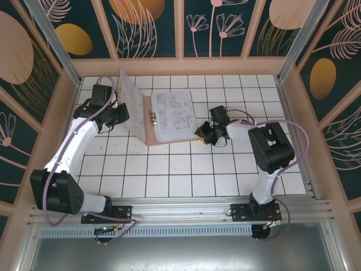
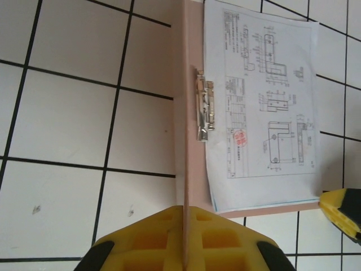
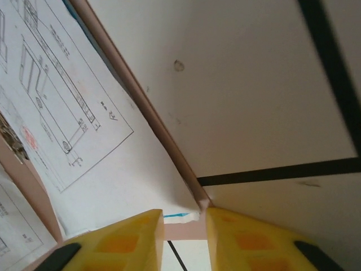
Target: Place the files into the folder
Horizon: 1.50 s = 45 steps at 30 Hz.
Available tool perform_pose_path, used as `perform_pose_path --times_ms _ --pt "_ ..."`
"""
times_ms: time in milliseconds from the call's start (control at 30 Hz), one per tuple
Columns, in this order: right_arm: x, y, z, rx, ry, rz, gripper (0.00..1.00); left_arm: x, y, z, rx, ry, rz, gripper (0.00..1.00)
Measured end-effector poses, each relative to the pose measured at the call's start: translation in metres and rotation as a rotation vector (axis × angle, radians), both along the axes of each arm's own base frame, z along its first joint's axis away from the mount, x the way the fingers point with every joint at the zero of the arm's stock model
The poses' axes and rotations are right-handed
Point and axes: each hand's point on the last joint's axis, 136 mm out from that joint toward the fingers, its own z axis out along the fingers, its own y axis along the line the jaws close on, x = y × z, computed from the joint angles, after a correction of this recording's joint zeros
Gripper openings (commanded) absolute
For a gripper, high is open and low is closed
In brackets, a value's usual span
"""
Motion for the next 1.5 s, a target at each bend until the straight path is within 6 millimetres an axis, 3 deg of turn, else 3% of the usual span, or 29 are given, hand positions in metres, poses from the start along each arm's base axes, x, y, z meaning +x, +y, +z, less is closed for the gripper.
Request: perform_pose_path --times_ms 100,200,600,833,1000,1167,1333,1400,1433,1467,1500 --pt "0.001 0.003 -0.002 -0.008 0.018 0.007 0.24 0.003 -0.008 0.004 -0.017 -0.006 -0.024 0.01" --pt "0.000 0.006 -0.003 -0.010 0.023 0.014 0.24 0.005 -0.027 0.010 -0.047 -0.017 -0.071 0.09" --pt "0.000 0.007 -0.003 -0.011 0.022 0.016 0.24 0.010 -0.133 0.007 -0.322 -0.004 -0.201 0.39" --pt "0.000 0.007 -0.002 -0.010 0.017 0.014 0.24 0.012 -0.201 -0.010 -0.491 0.054 -0.268 0.46" --pt "0.000 0.007 -0.001 -0.014 0.011 0.014 0.25 0.003 -0.243 -0.034 -0.557 0.129 -0.313 0.66" --pt "-0.007 0.002 0.001 -0.027 0.027 0.012 0.26 0.000 -0.254 -0.051 -0.571 0.178 -0.314 0.69" --pt "-0.018 -0.015 0.008 -0.083 0.042 -0.010 0.27 0.004 -0.256 -0.044 -0.578 0.162 -0.316 0.70" --pt "-0.018 -0.021 0.017 -0.099 0.023 -0.019 0.29 0.005 -0.255 -0.044 -0.576 0.155 -0.313 0.75" --pt "-0.017 -0.024 0.023 -0.106 0.007 -0.021 0.32 0.006 -0.254 -0.044 -0.571 0.154 -0.303 0.84" --pt "-0.016 -0.026 0.029 -0.112 -0.012 -0.022 0.37 0.007 -0.252 -0.044 -0.564 0.149 -0.293 0.99" --pt "-0.015 -0.029 0.037 -0.119 -0.037 -0.022 0.44 0.007 -0.250 -0.042 -0.550 0.140 -0.282 0.99"
